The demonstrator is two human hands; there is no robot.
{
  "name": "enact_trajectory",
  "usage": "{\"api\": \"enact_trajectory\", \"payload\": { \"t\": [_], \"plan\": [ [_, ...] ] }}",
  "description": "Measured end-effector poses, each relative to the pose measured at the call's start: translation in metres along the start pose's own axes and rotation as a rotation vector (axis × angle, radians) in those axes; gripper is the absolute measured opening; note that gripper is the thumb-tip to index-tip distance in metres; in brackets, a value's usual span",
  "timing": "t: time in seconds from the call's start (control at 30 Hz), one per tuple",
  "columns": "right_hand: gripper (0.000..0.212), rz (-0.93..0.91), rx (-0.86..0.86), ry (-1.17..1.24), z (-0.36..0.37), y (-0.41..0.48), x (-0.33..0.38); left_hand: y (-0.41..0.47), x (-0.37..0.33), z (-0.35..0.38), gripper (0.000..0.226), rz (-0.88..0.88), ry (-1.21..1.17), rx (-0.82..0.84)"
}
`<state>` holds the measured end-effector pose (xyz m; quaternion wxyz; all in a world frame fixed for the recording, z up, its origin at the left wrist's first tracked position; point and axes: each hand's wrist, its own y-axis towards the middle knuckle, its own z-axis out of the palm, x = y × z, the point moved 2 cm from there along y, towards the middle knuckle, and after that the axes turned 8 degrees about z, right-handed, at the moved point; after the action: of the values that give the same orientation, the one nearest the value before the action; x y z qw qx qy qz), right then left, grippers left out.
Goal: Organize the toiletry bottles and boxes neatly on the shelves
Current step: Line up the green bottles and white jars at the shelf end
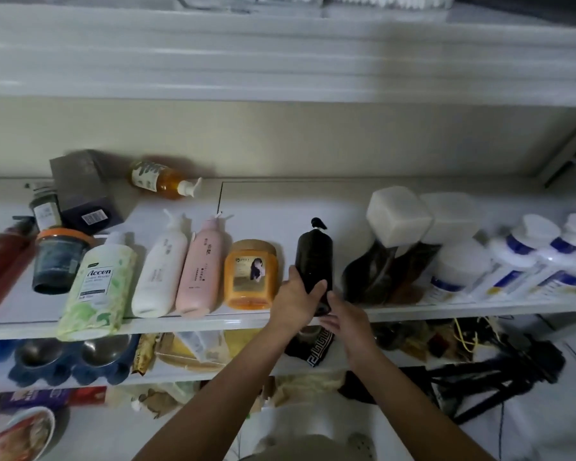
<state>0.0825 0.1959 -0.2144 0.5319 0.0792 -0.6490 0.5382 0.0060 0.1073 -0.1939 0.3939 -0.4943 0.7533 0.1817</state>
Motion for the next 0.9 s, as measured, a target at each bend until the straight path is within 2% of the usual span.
{"api": "enact_trajectory", "payload": {
  "t": [0.2,0.33,0.4,0.6,0.9],
  "plan": [
    [0.035,0.008,0.128,-0.088,-0.007,-0.003,0.0,-0.025,0.015,-0.01,0.052,0.003,-0.201,0.134],
    [0.027,-0.027,0.163,-0.119,-0.007,-0.01,-0.003,-0.035,0.023,-0.018,0.049,0.061,-0.336,0.121],
    [0.027,-0.104,0.154,-0.163,-0.008,-0.012,-0.006,-0.041,0.023,-0.021,0.057,0.122,-0.369,0.104],
    [0.051,-0.328,0.131,-0.195,-0.012,-0.02,0.007,-0.042,0.008,-0.027,0.087,0.337,-0.369,0.007],
    [0.048,-0.563,-0.002,-0.485,0.005,-0.005,0.013,-0.022,0.004,-0.021,0.076,0.321,-0.319,-0.069]
  ]
}}
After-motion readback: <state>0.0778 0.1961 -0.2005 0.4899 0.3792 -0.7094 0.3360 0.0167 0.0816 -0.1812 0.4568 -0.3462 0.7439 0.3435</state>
